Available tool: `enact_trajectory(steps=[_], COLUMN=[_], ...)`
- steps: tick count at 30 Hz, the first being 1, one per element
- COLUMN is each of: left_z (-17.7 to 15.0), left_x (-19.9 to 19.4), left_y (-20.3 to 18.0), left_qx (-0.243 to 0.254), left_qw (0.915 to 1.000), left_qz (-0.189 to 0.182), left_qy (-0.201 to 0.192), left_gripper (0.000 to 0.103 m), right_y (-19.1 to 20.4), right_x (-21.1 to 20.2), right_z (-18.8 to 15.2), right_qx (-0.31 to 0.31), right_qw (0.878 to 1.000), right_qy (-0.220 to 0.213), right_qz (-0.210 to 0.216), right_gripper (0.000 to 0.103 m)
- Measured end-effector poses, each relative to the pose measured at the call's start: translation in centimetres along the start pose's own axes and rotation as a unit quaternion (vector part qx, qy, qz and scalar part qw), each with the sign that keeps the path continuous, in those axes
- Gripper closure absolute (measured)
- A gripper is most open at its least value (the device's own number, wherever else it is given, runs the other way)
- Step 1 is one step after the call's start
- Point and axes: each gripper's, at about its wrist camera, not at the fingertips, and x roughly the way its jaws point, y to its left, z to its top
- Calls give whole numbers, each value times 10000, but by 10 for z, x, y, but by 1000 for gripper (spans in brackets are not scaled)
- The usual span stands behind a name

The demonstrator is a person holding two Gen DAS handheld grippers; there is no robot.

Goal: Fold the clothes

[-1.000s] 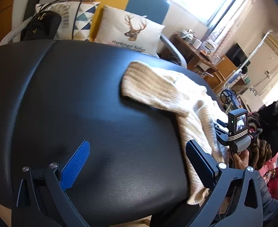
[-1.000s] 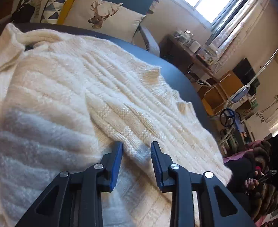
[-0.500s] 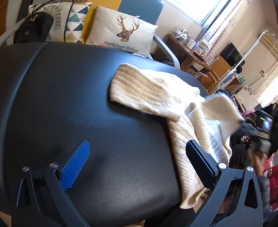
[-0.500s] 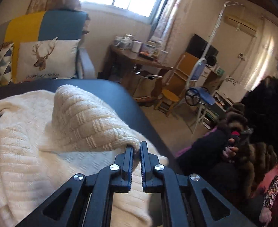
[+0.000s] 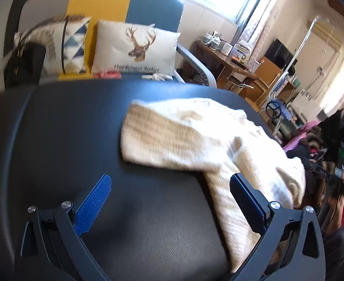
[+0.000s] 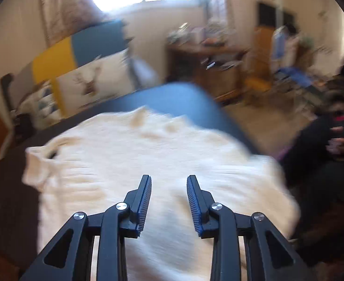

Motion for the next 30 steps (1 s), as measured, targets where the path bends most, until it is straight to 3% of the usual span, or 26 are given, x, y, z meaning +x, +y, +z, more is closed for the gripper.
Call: enact_trajectory(steps=[2, 3, 6, 8, 12, 15, 19, 21, 27, 30], left_z=[18, 27, 62, 84, 119, 133, 137, 134, 122, 110], left_x=[4, 7, 24, 40, 97, 148, 213, 240, 267, 278], left_y=[-4, -5, -11, -20, -35, -48, -65, -74, -78, -83], left_qx=[240, 333, 664, 1079, 2036, 2568, 3003, 3212, 3192, 3256], left_qw=[9996, 9992, 9969, 9924, 9752, 9624, 9465, 9364, 9289, 9211], left_qz=[111, 155, 373, 540, 872, 757, 557, 523, -105, -87], left_qy=[-117, -146, -210, -250, -8, 459, 1044, 1312, 1876, 2133], left_gripper=[0, 0, 0, 0, 0, 0, 0, 0, 0, 0], right_y=[27, 45, 82, 84, 74, 60, 59, 63, 56, 51], right_x=[38, 53, 101, 128, 166, 182, 178, 177, 171, 170], right_z=[19, 28, 53, 62, 68, 61, 50, 45, 38, 35], right_qx=[208, 158, -331, -402, -655, -900, -1244, -1464, -1393, -1340], right_qw=[9941, 9913, 9932, 9922, 9869, 9787, 9787, 9761, 9800, 9813], right_qy=[359, 442, 823, 1075, 1464, 1798, 1619, 1585, 1385, 1346], right_qz=[1005, 1228, 751, 478, -146, -422, -220, -266, -319, -313], right_gripper=[72, 72, 72, 72, 72, 69, 52, 50, 48, 47])
